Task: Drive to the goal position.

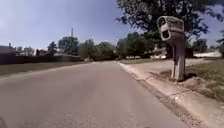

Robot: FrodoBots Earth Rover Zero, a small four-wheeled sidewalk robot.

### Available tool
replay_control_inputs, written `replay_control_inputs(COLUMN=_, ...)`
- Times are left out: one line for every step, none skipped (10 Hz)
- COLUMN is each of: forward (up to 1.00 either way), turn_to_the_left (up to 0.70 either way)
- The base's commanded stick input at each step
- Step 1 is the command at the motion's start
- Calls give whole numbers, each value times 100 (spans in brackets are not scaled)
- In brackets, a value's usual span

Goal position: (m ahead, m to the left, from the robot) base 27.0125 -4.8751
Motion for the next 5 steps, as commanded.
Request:
replay_control_inputs(forward=70, turn_to_the_left=0)
replay_control_inputs(forward=70, turn_to_the_left=0)
replay_control_inputs(forward=70, turn_to_the_left=0)
replay_control_inputs(forward=70, turn_to_the_left=0)
replay_control_inputs(forward=70, turn_to_the_left=0)
